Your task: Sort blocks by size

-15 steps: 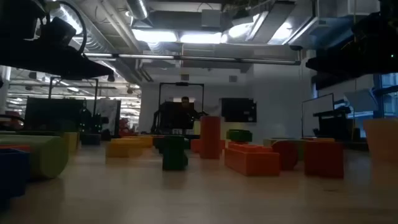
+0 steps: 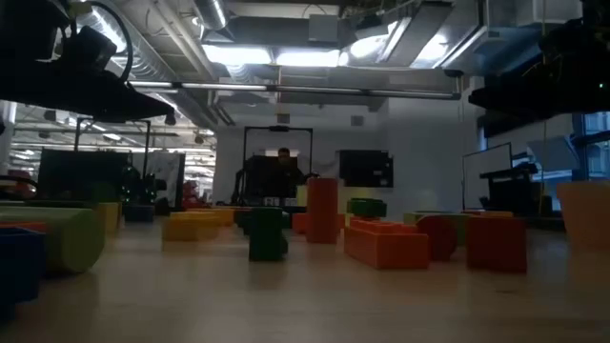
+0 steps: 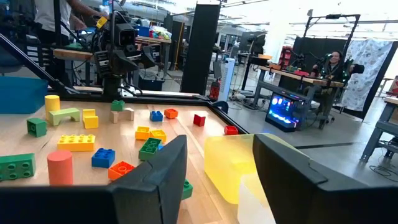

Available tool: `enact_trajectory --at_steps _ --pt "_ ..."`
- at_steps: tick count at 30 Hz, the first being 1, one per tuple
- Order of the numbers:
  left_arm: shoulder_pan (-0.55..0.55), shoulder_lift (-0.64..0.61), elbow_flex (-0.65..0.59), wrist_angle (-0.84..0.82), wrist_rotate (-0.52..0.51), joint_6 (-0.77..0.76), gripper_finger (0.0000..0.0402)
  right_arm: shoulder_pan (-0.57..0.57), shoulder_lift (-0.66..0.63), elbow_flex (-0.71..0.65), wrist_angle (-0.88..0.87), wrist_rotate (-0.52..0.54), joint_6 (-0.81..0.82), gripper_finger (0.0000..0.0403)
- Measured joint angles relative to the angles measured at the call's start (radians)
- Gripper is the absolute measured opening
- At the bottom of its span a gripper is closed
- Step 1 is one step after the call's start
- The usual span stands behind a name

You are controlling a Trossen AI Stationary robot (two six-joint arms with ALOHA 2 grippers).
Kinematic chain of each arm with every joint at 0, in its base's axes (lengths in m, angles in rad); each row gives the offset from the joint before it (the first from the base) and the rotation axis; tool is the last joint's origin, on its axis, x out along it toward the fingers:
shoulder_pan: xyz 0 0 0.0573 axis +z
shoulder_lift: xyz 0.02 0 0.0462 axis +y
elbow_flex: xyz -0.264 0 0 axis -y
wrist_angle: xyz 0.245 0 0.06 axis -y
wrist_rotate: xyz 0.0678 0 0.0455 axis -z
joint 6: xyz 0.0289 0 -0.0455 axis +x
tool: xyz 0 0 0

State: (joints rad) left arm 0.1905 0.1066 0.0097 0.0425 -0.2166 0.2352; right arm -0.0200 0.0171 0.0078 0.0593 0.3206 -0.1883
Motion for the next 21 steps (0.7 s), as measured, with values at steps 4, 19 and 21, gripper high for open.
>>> enact_trajectory --at_steps 4,19,21 --pt "0.0 0.0 0.0 0.0 0.0 0.0 0.021 0.0 0.0 0.0 0.0 0.0 0.0 0.0186" --pt "0.0 0.0 0.0 0.0 0.0 0.0 0.021 0.0 0.0 0.0 0.004 0.01 0.0 0.0186" --pt "0.0 0.0 0.0 0.0 0.0 0.0 0.021 0.0 0.0 0.0 0.011 0.044 0.0 0.0186"
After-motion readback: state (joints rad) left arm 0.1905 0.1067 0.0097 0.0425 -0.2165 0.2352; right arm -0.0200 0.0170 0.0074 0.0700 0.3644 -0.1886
